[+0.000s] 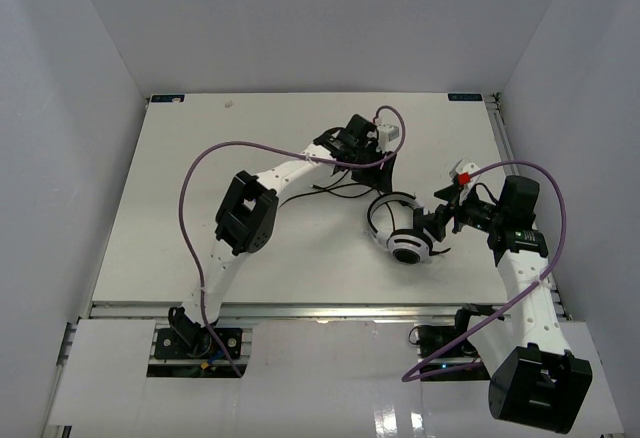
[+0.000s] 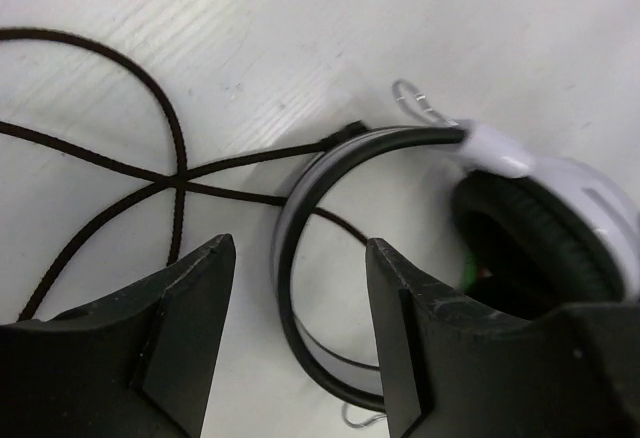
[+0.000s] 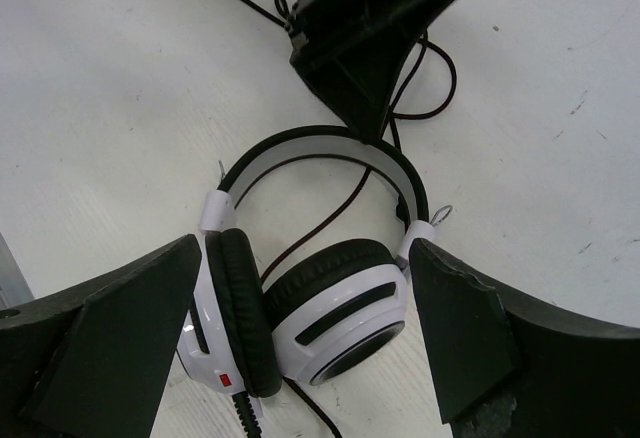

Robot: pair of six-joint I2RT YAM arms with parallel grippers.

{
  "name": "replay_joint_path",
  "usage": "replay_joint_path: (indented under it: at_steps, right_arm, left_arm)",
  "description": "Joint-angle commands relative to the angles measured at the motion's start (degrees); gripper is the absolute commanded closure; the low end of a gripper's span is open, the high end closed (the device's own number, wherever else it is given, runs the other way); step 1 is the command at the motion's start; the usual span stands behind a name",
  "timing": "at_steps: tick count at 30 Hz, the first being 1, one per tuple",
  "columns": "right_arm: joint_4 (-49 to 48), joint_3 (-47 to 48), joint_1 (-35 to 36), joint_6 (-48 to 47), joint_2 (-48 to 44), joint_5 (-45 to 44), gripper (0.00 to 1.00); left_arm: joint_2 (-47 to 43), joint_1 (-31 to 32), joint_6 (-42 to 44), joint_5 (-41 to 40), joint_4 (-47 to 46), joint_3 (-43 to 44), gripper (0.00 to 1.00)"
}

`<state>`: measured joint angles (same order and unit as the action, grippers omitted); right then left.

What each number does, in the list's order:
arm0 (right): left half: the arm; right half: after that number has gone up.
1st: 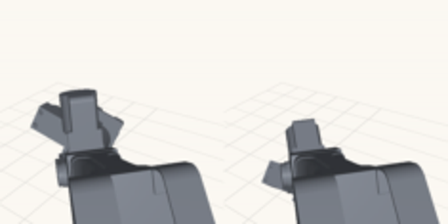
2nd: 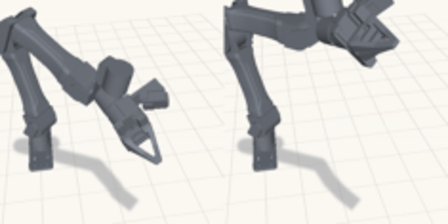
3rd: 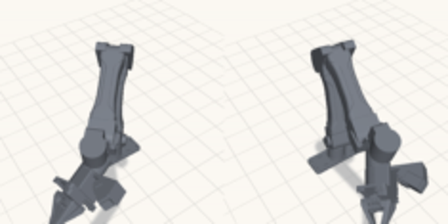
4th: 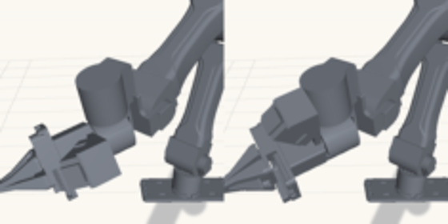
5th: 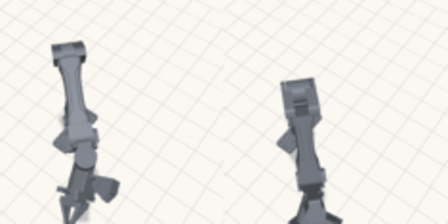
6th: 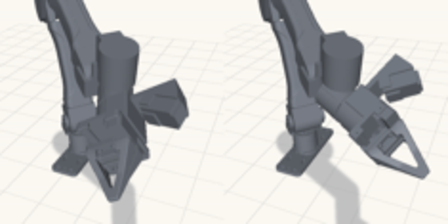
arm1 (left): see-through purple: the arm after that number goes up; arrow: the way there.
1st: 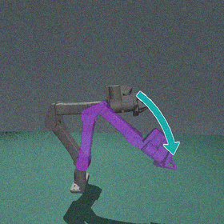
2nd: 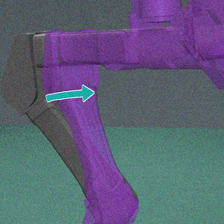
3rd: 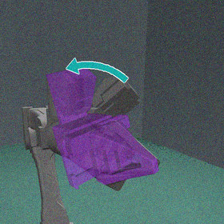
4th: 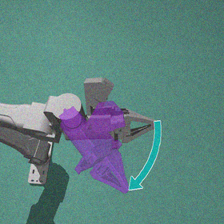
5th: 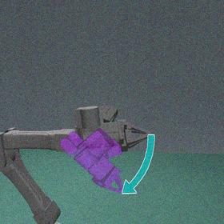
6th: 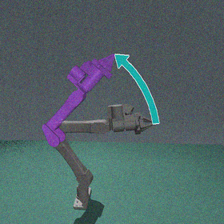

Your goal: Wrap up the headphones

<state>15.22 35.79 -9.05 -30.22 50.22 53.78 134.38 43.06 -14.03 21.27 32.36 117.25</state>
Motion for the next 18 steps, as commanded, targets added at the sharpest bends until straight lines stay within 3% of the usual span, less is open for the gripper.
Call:
replay_joint_path:
  at_steps: [1,6,15,18]
  right_arm:
    - [-1.34,-0.02,-0.7,0.25,-0.65,1.15,0.09]
    - [-1.34,0.05,-0.79,0.25,-0.42,1.4,0.09]
    - [-1.41,0.08,-0.98,0.42,-0.29,0.89,0.09]
    - [-1.35,0.16,-1.15,0.52,-0.38,0.87,0.09]
  left_arm:
    - [3.2,0.77,7.85,-1.08,9.63,3.9,0.36]
    - [1.63,1.6,10.26,-3.01,10.38,1.98,0.39]
    - [5.29,5.86,9.82,-10.56,12.39,2.99,0.55]
    - [6.24,7.23,7.66,-15.11,12.4,2.9,0.68]
